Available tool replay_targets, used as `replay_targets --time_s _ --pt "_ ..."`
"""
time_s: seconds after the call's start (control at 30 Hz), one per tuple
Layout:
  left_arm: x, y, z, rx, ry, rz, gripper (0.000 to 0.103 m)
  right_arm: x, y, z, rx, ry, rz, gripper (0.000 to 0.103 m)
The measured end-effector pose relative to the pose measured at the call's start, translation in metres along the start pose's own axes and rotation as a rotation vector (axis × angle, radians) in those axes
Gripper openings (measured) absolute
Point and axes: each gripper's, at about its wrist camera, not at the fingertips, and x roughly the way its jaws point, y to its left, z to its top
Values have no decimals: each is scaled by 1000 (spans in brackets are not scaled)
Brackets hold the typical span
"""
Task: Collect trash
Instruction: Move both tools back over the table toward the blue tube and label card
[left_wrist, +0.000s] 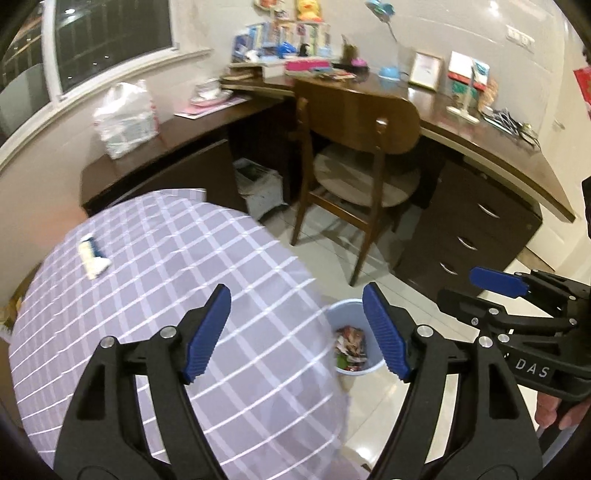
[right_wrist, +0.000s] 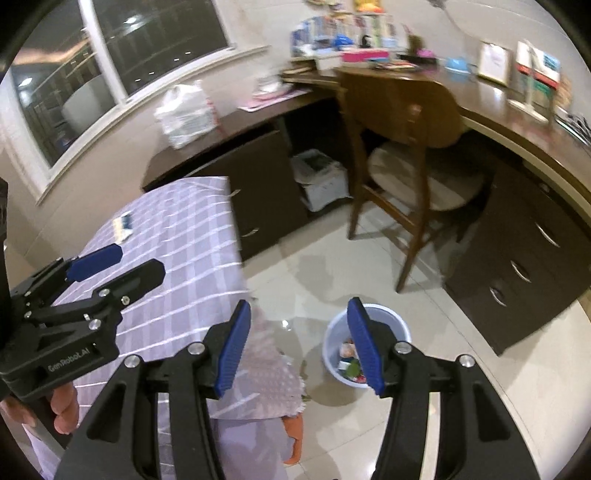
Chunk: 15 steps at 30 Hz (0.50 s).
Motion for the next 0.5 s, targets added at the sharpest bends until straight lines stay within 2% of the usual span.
replay_targets --time_s 0.27,0.5 --pt "-30 67 -29 -80 -25 92 76 -4 66 6 -129 -23 81 58" --pt "-53 133 -59 -179 -22 212 77 0 131 7 -263 -39 136 58"
